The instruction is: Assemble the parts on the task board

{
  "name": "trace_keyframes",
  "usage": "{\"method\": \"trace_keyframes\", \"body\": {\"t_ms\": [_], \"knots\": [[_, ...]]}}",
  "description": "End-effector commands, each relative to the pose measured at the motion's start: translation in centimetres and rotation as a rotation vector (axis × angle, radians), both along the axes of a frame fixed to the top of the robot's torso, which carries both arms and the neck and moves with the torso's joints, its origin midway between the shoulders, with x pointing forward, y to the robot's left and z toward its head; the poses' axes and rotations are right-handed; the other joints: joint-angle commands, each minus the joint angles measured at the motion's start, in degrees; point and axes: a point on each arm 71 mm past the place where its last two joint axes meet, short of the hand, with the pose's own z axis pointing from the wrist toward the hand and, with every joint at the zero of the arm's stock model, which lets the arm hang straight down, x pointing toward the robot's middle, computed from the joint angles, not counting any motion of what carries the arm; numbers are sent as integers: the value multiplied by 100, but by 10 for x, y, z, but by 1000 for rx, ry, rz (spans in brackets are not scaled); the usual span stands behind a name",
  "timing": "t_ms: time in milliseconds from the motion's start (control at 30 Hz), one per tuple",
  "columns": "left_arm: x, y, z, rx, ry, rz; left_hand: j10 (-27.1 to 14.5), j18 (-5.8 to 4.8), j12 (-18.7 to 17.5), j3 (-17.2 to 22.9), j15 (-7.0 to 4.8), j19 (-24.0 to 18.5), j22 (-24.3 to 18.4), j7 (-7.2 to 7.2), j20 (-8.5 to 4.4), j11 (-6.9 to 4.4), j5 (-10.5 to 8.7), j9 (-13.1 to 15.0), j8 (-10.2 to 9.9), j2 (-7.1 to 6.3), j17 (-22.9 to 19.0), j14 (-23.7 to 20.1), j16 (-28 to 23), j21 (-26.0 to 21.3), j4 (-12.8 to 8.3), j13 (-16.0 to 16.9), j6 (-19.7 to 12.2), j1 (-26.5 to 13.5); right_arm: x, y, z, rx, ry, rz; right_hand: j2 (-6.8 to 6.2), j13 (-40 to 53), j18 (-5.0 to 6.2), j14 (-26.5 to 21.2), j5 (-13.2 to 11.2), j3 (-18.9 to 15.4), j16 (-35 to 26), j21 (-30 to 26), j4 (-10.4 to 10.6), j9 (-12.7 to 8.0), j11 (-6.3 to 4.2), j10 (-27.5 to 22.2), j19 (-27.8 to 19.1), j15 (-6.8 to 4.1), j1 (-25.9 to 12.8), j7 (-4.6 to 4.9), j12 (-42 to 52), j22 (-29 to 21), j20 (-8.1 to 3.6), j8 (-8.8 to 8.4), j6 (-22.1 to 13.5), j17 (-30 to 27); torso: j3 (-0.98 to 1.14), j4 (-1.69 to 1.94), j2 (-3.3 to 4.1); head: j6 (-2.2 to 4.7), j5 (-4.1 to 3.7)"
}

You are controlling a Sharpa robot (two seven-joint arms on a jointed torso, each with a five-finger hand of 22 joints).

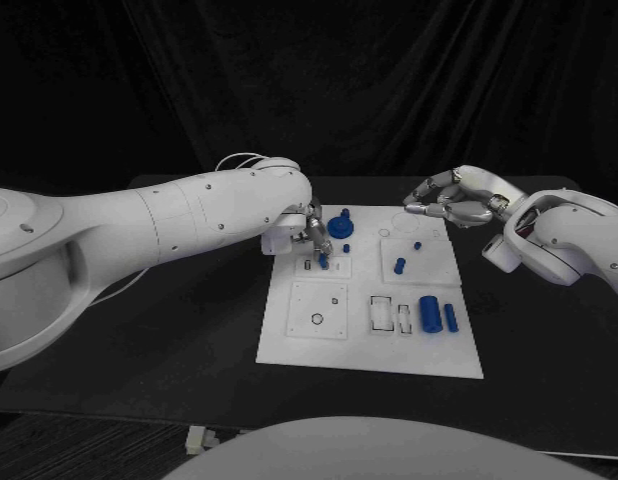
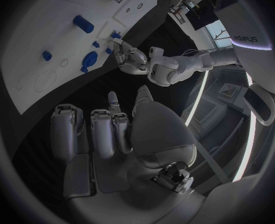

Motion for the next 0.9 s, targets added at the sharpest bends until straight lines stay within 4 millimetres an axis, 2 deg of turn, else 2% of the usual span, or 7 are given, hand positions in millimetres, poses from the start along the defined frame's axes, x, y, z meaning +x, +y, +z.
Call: {"method": "trace_keyframes", "body": {"t_ms": [33, 900], "knots": [[-3, -1, -1, 3, 24, -11, 597, 38, 20, 269, -41, 210, 971, -44, -31, -52, 20, 6, 15, 44, 1509, 605, 15, -27, -241, 1509, -6, -5, -1, 0, -3, -10, 20, -1, 7, 1276, 116, 341, 37, -24, -30, -34, 5, -8, 40, 460, 151, 40, 69, 16, -23, 1232, 40, -12, 9, 691, 1, 3, -3, -1, 5], [-2, -5, -2, -5, 19, -12, 597, 49, 20, 305, -41, 181, 933, -37, -32, -48, 13, 20, 0, 37, 1509, 605, 15, -61, -256, 1509, -31, -5, -2, 0, -4, -11, 26, 1, 9, 1266, 118, 336, 41, -29, -37, -44, 4, -8, 42, 453, 144, 42, 85, 18, -27, 1229, 42, -13, 10, 679, 0, 2, 1, -1, -13]]}}
